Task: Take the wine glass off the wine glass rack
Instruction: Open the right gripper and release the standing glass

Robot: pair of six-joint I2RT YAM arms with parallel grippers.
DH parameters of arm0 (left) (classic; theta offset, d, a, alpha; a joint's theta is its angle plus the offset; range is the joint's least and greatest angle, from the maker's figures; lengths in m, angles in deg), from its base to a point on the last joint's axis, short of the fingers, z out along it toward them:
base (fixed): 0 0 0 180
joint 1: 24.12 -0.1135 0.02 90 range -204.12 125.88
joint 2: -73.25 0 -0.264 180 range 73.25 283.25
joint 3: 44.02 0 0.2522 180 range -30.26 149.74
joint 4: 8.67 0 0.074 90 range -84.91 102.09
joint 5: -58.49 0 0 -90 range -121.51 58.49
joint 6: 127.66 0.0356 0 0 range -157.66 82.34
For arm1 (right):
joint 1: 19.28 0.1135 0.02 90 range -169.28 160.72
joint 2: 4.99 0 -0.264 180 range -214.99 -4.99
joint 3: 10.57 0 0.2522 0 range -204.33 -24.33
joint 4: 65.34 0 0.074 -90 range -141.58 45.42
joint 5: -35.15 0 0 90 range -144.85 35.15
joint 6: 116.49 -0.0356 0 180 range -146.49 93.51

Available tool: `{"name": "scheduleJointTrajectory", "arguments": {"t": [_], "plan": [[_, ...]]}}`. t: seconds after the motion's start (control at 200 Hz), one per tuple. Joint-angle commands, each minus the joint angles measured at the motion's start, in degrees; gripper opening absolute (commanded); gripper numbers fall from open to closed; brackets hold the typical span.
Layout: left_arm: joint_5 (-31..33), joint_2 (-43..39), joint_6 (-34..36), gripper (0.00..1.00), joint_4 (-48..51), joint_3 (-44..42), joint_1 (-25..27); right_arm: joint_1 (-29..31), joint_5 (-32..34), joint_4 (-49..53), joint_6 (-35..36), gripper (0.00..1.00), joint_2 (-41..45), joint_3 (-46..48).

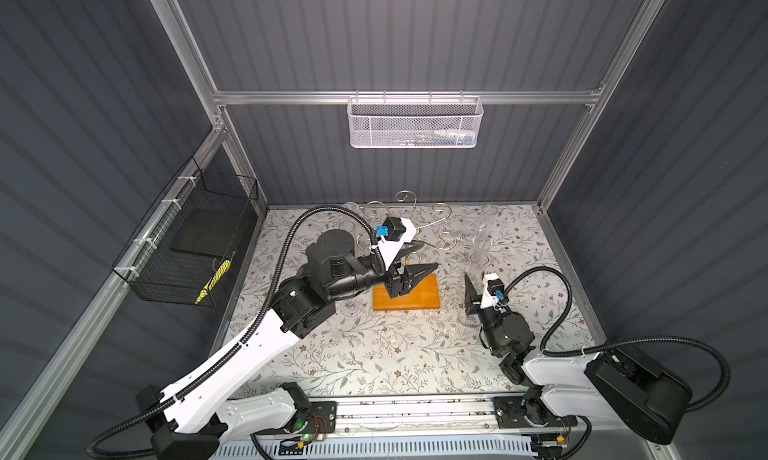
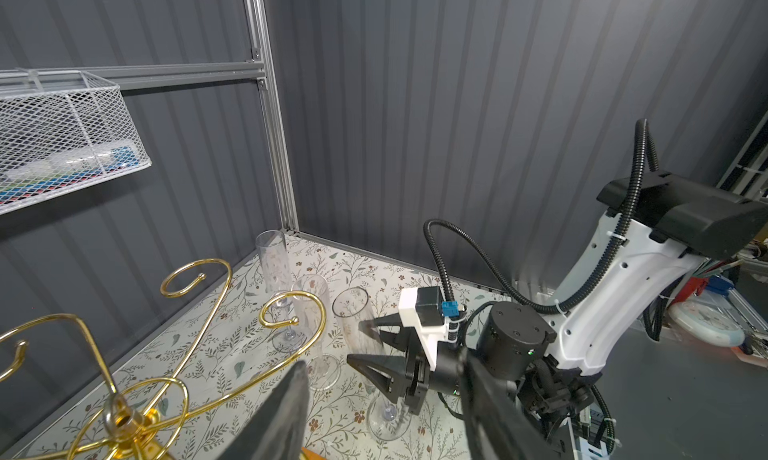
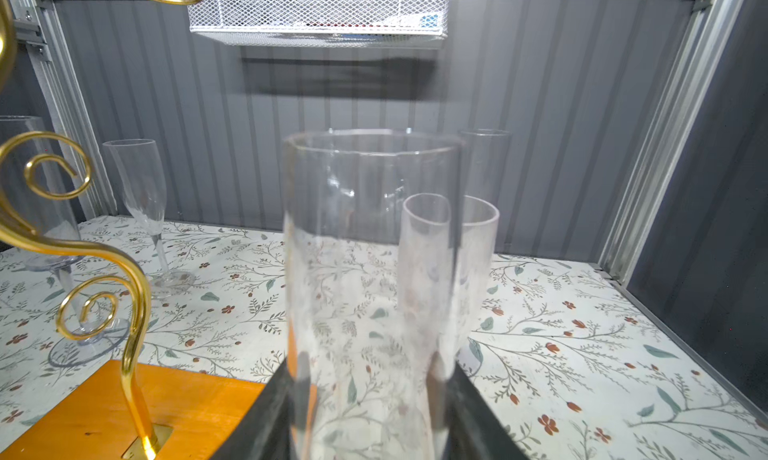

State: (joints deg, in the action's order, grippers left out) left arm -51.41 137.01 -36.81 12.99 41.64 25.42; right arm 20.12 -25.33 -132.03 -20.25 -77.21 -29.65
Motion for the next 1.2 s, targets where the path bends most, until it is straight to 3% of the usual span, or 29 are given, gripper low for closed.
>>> {"name": "scheduleJointTrajectory", "arguments": {"t": [0.0, 0.5, 1.196], "plan": [[0.37, 0.77, -0.84, 0.59, -1.08, -0.47, 0.21, -1.52, -1.46, -4.16, 0.2, 0.36, -0.41, -1.69], [0.36, 3.22, -1.1, 0.59, -1.92, -0.18, 0.21, -6.11, -5.67, -4.19, -3.39, 0.36, -7.78, -4.61], [-1.11, 3.13, -1.27, 0.59, -3.02, -0.52, 0.18, -6.11, -5.95, -4.13, -2.98, 0.45, -6.41, -1.89]]}}
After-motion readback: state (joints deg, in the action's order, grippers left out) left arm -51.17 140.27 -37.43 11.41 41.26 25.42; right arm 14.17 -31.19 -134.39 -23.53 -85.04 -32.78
